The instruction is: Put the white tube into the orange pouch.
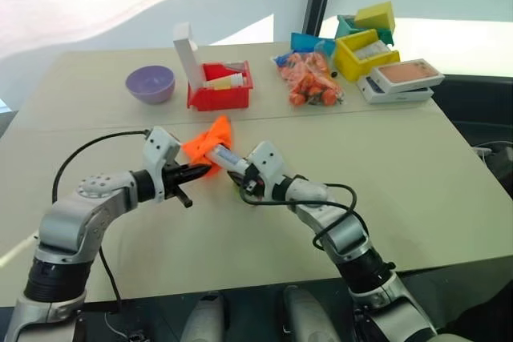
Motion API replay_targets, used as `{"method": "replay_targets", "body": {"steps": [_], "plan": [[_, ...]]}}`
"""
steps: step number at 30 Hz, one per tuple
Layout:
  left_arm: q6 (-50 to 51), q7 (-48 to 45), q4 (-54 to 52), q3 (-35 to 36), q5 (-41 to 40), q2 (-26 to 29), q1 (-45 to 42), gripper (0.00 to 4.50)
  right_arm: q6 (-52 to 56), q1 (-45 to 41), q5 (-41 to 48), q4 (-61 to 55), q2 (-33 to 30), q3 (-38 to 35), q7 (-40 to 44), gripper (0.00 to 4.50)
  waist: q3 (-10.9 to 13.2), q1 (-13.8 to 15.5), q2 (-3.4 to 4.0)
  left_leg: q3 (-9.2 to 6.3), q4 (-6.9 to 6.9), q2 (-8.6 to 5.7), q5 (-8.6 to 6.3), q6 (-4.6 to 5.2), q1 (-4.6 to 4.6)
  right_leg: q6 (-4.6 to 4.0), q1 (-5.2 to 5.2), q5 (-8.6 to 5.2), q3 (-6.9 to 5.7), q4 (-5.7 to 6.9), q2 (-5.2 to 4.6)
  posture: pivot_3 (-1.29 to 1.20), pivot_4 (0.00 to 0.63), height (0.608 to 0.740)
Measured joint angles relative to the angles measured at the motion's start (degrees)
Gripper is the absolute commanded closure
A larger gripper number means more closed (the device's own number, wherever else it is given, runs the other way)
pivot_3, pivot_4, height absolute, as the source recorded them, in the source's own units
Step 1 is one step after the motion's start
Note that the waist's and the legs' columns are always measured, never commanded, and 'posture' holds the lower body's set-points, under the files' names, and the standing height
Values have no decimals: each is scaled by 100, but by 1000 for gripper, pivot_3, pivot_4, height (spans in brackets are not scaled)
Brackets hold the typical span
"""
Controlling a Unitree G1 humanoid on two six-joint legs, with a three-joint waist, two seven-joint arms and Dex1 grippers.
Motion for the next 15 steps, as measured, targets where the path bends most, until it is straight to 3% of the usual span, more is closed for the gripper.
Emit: {"method": "replay_targets", "body": {"steps": [15], "plan": [[-231,347,-43,-399,210,-391,-18,4500,845,360,173,-849,-317,-476,-41,2846,0,5,0,0,3,-1,0,0,-1,0,2,0,0,0,0,0,150,740]]}}
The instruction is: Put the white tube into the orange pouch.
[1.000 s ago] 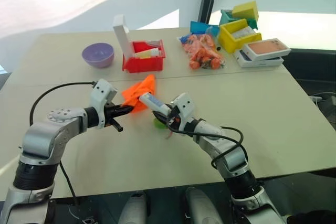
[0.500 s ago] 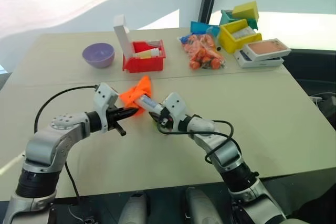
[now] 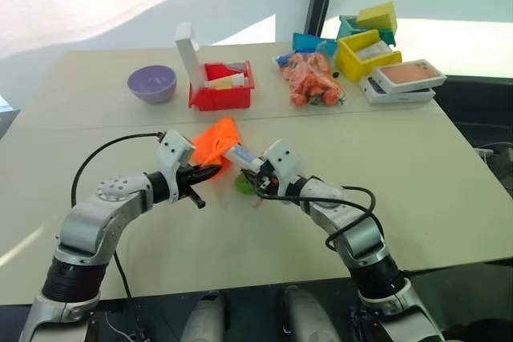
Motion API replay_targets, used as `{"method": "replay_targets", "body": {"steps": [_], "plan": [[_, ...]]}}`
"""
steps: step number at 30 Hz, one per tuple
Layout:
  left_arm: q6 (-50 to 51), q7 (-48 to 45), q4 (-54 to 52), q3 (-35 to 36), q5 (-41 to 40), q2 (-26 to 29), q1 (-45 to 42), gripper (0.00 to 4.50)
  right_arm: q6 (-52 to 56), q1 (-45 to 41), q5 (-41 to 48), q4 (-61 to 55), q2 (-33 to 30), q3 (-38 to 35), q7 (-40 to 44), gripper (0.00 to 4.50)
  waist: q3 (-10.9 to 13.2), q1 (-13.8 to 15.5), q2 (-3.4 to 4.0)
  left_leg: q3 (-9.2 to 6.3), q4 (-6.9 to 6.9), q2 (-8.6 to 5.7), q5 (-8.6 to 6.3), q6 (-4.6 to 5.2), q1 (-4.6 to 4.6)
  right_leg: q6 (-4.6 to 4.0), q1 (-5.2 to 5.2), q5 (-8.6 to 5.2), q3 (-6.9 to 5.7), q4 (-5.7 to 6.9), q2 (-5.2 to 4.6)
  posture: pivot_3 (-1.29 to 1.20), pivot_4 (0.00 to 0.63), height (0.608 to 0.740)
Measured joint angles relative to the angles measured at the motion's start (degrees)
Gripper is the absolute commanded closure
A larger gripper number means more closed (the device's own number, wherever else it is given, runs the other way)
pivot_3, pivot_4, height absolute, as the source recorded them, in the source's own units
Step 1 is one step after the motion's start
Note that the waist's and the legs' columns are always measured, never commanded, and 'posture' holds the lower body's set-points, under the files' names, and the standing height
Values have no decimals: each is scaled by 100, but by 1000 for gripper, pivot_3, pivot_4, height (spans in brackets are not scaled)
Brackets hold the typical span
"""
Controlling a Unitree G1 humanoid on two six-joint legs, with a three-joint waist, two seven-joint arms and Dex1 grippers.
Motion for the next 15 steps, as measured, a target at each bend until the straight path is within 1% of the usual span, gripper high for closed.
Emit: {"method": "replay_targets", "body": {"steps": [3,8,11,15], "plan": [[-10,3,-121,-138,28,-36,-3,4500,208,-17,76,-46,109,-51,-56,2846,0,-9,0,-1,-1,1,0,0,1,0,0,0,0,1,3,0,150,740],[-112,41,-233,-379,179,-113,-46,4500,762,-398,160,144,615,-147,-382,2846,0,-3,0,-3,-2,1,0,0,1,-1,-2,0,0,3,4,0,150,740],[-130,50,-285,-475,245,-187,-52,4500,837,-628,134,426,795,-206,-603,2846,0,3,0,0,-1,-1,0,0,-2,0,-2,0,0,-1,0,0,150,740],[-152,99,-303,-560,310,-216,-47,4500,845,-754,118,597,860,-224,-750,2846,0,4,0,0,-3,-2,0,0,-2,0,-2,0,0,-1,-1,0,150,740]]}}
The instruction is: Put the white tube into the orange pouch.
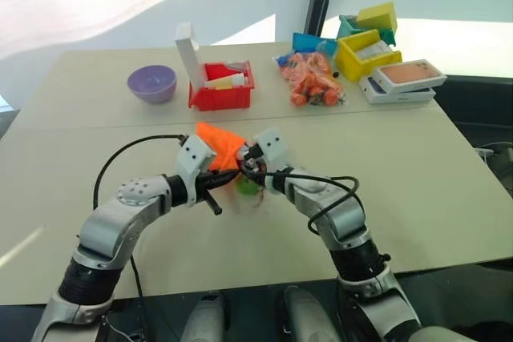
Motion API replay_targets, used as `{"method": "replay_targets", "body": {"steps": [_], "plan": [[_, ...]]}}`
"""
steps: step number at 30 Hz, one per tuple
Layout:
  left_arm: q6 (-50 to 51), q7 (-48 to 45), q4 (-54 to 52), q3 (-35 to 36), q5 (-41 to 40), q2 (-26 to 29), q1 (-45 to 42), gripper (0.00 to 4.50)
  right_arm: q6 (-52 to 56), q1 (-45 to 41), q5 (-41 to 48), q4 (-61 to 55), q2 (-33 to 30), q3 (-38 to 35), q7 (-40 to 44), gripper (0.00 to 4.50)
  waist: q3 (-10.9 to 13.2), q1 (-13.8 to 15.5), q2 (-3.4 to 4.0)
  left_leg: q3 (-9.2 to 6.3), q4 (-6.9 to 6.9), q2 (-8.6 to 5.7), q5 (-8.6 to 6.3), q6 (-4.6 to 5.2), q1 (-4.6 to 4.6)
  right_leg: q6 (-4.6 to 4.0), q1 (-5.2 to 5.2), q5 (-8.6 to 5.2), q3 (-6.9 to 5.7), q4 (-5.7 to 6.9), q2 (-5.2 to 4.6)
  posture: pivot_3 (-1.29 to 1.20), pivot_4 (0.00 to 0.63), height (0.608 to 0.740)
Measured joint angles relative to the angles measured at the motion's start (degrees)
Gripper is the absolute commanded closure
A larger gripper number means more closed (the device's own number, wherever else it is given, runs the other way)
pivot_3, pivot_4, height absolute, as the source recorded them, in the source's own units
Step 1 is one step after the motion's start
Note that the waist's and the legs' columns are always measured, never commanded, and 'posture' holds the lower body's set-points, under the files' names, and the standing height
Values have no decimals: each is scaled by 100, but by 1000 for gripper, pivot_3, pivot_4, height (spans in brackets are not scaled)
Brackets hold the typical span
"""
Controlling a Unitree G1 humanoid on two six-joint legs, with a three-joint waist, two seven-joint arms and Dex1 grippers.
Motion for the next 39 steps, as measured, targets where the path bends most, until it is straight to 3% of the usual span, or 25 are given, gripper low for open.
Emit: {"method": "replay_targets", "body": {"steps": [10,20,26,27,31,39], "plan": [[-62,-12,-31,44,26,62,116,4500,44,22,32,-220,-512,176,308,2846,0,-10,0,0,-1,0,0,0,0,0,0,0,-1,0,1,0,150,740],[-64,-96,-151,136,-15,112,144,4500,-400,-817,-248,1153,319,287,-213,2846,0,-16,0,1,-2,2,0,0,1,-2,-4,1,0,2,5,0,150,740],[-78,-96,-154,159,11,125,284,4500,-767,-887,-264,1640,525,234,-363,2846,0,-21,0,2,-4,2,0,0,0,-1,-5,1,0,0,3,0,150,740],[-85,-97,-155,163,11,134,303,4500,-779,-886,-252,1648,522,223,-340,1937,0,-23,0,1,-4,3,0,0,0,-2,-5,1,0,1,4,0,150,740],[-103,-179,-183,179,-30,190,550,4500,-814,-814,-236,1536,295,211,-97,63,1,-17,1,0,-5,3,0,0,-1,-2,-5,0,-1,0,3,0,150,740],[-116,-218,255,1011,-456,2,677,4500,-831,-140,83,117,-1008,529,1496,63,1,-9,1,-2,-4,2,0,0,-2,-1,-2,-1,-5,-3,1,0,150,740]]}}
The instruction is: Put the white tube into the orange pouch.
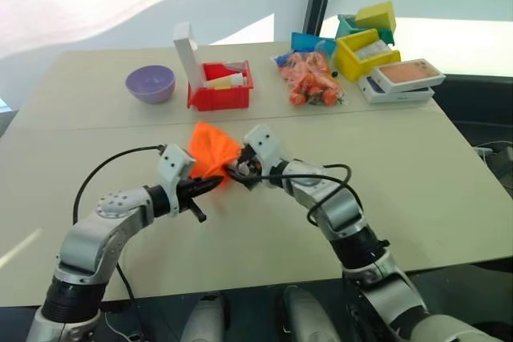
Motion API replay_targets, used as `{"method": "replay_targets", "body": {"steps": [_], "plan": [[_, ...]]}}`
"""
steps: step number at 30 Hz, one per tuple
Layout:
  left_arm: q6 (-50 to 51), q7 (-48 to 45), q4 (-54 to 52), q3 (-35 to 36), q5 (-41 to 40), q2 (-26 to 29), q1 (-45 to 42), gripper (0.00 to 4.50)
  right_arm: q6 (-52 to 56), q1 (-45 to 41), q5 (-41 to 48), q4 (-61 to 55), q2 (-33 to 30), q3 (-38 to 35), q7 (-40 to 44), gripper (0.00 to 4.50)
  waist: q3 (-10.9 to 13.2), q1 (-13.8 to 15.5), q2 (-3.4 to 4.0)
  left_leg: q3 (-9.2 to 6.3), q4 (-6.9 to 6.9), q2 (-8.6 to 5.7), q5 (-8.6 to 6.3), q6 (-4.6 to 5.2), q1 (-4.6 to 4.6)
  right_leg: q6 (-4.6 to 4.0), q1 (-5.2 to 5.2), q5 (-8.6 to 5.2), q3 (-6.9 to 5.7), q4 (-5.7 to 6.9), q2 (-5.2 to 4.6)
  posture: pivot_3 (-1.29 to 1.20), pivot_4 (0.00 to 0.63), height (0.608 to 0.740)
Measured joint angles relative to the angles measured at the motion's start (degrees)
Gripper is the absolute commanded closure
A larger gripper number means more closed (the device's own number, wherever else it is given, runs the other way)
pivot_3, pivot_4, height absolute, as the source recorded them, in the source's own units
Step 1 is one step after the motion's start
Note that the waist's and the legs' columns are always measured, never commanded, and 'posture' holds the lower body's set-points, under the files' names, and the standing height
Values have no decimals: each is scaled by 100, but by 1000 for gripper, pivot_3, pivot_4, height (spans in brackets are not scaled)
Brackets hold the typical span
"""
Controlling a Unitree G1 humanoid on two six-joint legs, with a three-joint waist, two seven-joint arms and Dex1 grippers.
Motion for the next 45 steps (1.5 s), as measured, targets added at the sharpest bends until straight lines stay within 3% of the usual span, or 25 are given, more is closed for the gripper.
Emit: {"method": "replay_targets", "body": {"steps": [7,8,10,17,31,34,40,45], "plan": [[56,56,445,449,-406,-266,-16,4500,-28,330,143,-205,-518,-50,451,63,0,0,-1,1,1,1,0,0,2,0,0,0,0,1,2,0,150,740],[76,71,506,527,-514,-304,-23,4500,-49,382,145,-205,-545,-75,454,296,-1,2,-1,1,1,1,0,0,2,0,0,0,0,0,1,0,150,740],[182,97,608,701,-735,-387,-50,4500,-72,501,153,-204,-562,-141,462,904,0,5,-1,1,2,1,0,0,1,0,1,0,1,0,0,0,150,740],[287,5,967,768,-898,-375,-147,4500,-142,445,24,-152,-183,-97,171,4436,-1,-5,-1,0,2,1,0,0,3,-1,0,1,0,2,4,0,150,740],[381,-29,927,771,-1143,-316,-132,4500,-853,-331,-628,1331,905,152,-579,4436,-1,-1,-1,-1,-2,2,0,-1,3,-3,-2,2,2,1,-2,0,150,740],[384,-18,906,777,-1147,-315,-94,4500,-878,-290,-632,1236,765,145,-489,4436,-1,7,-1,-3,-1,0,0,-1,0,-2,-2,2,3,-2,-7,0,150,740],[393,-14,812,812,-1242,-226,-7,4500,-767,229,-270,76,-100,16,365,4436,-1,13,-1,-3,-1,-2,0,-1,-1,-1,0,1,2,-5,-11,0,150,740],[403,-14,811,810,-1270,-202,-11,4500,-623,341,-121,-201,-117,227,672,4436,-1,-15,-1,-4,-5,6,0,-1,7,-5,-2,1,0,1,7,0,150,740]]}}
